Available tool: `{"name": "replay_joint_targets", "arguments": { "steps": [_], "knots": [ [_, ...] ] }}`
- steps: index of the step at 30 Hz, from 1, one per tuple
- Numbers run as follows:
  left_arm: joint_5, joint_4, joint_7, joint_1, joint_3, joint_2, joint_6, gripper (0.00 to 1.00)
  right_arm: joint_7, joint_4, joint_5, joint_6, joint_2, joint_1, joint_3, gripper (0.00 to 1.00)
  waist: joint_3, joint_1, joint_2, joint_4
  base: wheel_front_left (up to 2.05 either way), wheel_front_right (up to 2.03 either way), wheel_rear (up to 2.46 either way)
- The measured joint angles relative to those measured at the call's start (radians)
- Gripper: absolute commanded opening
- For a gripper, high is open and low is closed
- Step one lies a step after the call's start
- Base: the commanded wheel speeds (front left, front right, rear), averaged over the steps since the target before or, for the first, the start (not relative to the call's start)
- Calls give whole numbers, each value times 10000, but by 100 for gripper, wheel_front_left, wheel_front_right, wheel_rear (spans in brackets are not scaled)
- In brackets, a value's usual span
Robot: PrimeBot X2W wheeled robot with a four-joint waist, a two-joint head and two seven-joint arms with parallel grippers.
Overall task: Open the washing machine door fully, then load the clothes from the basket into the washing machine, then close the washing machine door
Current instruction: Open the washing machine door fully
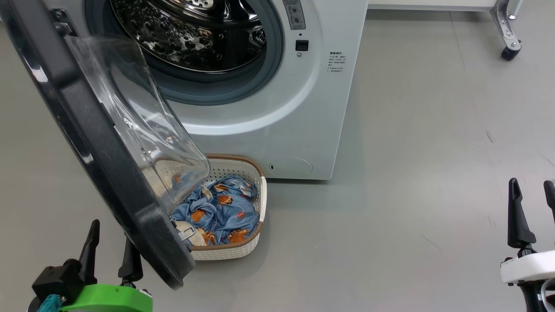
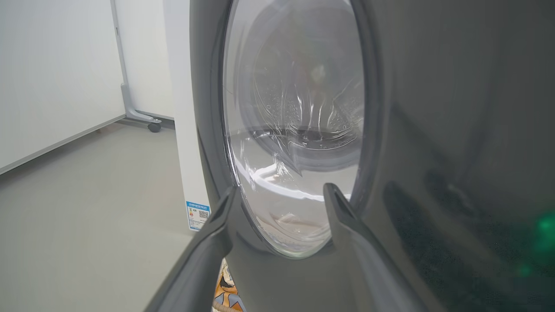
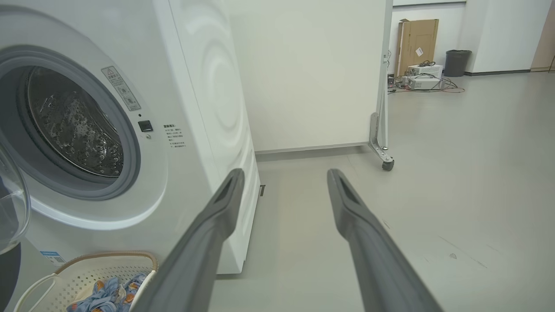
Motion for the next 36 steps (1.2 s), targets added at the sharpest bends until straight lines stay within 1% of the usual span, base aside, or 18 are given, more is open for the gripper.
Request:
{"name": "replay_joint_targets", "arguments": {
  "steps": [4, 12, 14, 16, 18, 24, 36],
  "knots": [
    [0, 6, 0, 18, 2, 0, 0, 100, 0, -182, -272, 56, 405, 328, -395, 100, -29, 0, 0, -9, 0, 0, 0],
    [0, 38, 0, 92, 29, 0, 0, 100, 0, -328, -922, 347, 1011, 854, -876, 100, -119, 0, 0, -58, 0, 0, 0],
    [0, 58, 0, 111, 29, 0, 0, 100, 0, -345, -1122, 353, 1093, 971, -991, 100, -146, 0, 0, -73, 0, 0, 0],
    [2, 69, 0, 116, 35, 0, 0, 100, 0, -349, -1243, 447, 1168, 1066, -1093, 100, -175, 0, 0, -87, 0, 0, 0],
    [6, 75, 0, 116, 35, 0, 0, 100, 0, -349, -1363, 464, 1279, 1118, -1198, 100, -206, 0, 0, -98, 0, 0, 0],
    [42, 130, 0, 130, 29, 0, 0, 100, 0, -349, -1641, 652, 1526, 1266, -1417, 100, -301, 0, 0, -111, 0, 0, 0],
    [44, 199, 0, 280, 25, 0, 0, 100, 0, -349, -1977, 871, 1948, 1426, -1716, 100, -448, 0, 0, -49, 0, 0, 0]
  ]
}}
